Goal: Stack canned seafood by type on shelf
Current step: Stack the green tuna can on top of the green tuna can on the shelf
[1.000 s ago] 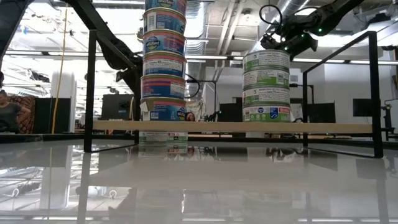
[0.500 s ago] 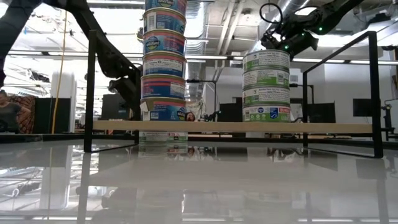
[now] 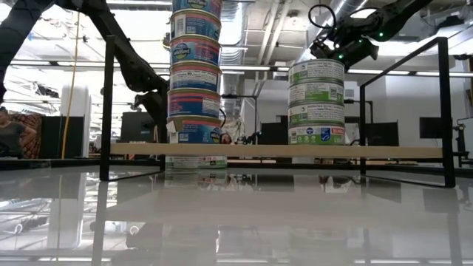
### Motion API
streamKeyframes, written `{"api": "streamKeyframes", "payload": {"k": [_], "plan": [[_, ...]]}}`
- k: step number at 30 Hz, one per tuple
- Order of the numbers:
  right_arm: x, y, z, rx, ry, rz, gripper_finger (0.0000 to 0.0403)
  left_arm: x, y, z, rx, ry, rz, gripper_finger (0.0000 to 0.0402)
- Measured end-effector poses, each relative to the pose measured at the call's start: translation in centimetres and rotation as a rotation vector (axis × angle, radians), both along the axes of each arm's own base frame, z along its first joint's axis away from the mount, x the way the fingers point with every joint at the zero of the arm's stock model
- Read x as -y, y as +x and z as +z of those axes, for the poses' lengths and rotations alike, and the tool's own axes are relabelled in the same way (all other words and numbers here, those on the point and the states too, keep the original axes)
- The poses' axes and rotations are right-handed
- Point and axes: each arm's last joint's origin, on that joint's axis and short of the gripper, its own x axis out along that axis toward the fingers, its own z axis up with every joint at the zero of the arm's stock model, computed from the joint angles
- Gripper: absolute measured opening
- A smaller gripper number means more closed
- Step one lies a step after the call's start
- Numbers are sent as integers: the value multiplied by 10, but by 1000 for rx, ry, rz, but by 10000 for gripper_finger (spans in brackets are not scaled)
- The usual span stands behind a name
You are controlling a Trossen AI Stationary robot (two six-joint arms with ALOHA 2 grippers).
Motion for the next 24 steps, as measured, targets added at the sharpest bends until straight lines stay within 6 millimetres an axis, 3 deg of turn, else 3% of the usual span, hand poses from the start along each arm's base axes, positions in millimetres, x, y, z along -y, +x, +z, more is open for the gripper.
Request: {"api": "streamKeyframes", "payload": {"k": [6, 17, 20, 24], "plan": [[0, 0, 0, -2, -2, 1, 290, 3, -2, -2, -13, -32, -56, 54], [0, 0, 0, -2, -3, -2, 290, 13, -9, -2, -115, -48, -133, 30], [0, 0, 0, -2, -3, -1, 290, 18, -13, 5, -160, -43, -158, 23], [0, 0, 0, -2, -3, -1, 290, 26, -22, 32, -209, 33, -171, 17]]}}
